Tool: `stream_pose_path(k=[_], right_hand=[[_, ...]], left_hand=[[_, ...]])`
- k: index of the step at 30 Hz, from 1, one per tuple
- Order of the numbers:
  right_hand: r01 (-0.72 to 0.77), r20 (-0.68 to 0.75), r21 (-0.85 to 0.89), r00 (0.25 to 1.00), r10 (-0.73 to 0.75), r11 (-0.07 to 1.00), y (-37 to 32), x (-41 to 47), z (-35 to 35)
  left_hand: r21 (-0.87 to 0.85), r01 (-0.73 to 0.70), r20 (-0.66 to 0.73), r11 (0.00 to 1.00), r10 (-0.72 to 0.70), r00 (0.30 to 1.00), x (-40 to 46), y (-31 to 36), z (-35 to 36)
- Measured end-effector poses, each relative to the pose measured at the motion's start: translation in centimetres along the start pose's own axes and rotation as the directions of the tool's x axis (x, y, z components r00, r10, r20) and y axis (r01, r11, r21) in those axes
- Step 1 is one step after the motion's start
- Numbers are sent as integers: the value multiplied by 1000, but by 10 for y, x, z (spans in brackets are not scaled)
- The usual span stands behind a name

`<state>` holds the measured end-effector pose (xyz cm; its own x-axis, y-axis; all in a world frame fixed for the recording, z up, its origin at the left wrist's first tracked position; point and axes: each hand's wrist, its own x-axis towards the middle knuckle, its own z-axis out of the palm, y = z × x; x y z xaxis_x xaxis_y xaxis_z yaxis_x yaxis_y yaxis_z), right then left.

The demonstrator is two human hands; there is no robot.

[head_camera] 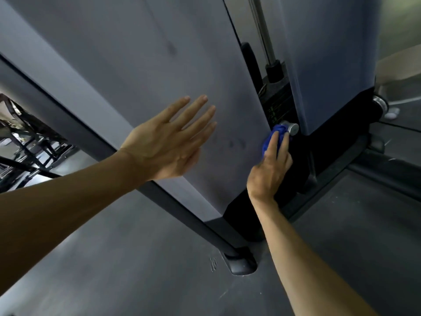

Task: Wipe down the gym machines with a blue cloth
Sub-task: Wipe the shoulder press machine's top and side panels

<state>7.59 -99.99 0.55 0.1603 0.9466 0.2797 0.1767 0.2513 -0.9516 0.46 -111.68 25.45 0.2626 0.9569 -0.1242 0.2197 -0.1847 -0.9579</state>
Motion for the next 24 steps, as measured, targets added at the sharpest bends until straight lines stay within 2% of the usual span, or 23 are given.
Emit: stream_pose_path(k=[2, 5, 7, 9, 12, 15, 17, 19, 21, 22, 24], right_hand=[[71, 20, -18, 997, -70, 997, -11, -25, -3], [244, 228, 18, 943, -241, 970, -29, -112, -18], [290, 262, 35, 921, -289, 956, -35, -129, -24], [278, 209, 24, 938, -277, 960, -36, -90, -17], [154, 81, -5, 985, -153, 988, -39, -4, -7], [124, 28, 8, 992, -124, 992, -53, 3, -8], [262, 135, 21, 956, -262, 965, -61, -47, -15], [458, 227, 65, 858, -461, 886, -64, -96, -23], [532, 235, 73, 813, -533, 844, -60, -93, -23], [498, 218, 58, 840, -498, 865, -60, -73, -21], [315, 157, 25, 936, -315, 949, -64, -20, -16]], left_hand=[[1, 4, -9, 1000, -4, 1000, -1, 1, 1], [-46, 13, -7, 999, -13, 1000, -1, 1, 2], [-86, 17, -2, 996, -17, 1000, -2, 0, 2], [-70, 19, -11, 997, -20, 1000, -1, 1, 3], [-10, 14, -16, 1000, -14, 1000, -2, 2, 6], [4, 8, 14, 1000, -8, 1000, -2, 2, 5], [6, 12, 27, 1000, -12, 1000, -2, 2, 1], [13, 11, 12, 1000, -11, 1000, -3, 0, 0], [-4, 27, -8, 1000, -27, 1000, -11, -4, 0], [0, 44, -2, 999, -44, 999, -16, -6, 0], [39, 78, 38, 996, -79, 996, -29, -7, 0]])
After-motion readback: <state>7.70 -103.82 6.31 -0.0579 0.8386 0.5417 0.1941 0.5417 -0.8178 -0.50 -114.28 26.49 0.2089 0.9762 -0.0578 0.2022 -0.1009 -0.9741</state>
